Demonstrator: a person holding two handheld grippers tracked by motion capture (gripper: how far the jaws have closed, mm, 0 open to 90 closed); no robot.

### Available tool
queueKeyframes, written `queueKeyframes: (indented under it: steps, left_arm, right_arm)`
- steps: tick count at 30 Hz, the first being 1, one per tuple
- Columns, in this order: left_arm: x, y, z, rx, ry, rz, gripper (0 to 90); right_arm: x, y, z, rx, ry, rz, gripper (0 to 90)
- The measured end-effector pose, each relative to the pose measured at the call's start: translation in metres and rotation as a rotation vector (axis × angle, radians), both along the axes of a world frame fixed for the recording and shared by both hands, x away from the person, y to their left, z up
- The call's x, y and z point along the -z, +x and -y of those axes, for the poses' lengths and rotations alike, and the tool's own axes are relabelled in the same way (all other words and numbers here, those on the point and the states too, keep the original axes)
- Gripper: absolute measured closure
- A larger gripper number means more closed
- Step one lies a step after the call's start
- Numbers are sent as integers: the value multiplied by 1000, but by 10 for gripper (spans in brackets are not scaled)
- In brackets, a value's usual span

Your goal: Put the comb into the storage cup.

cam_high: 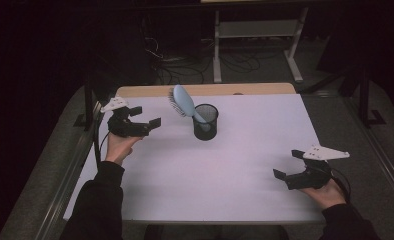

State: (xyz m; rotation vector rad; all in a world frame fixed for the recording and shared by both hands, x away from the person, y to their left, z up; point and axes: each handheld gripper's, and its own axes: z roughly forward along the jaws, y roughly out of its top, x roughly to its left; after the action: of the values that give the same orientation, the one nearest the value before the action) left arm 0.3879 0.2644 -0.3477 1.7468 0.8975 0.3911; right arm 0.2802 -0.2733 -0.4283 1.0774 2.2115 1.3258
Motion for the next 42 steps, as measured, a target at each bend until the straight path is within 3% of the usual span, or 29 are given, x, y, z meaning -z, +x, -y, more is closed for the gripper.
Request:
queueKeyframes:
  steps: [15,34,42]
  left_arm:
    - [10,-19,-22,-30,6,4,0]
    - [34,-47,-45,-81,-12,18,0]
    - [47,-60,-53,-108,-59,29,0]
  right_arm:
    - [0,0,0,-1,-8,1,0]
    - [2,0,-2,-5,-17,-9,0]
    - [3,1,-1,-5,-16,-15,0]
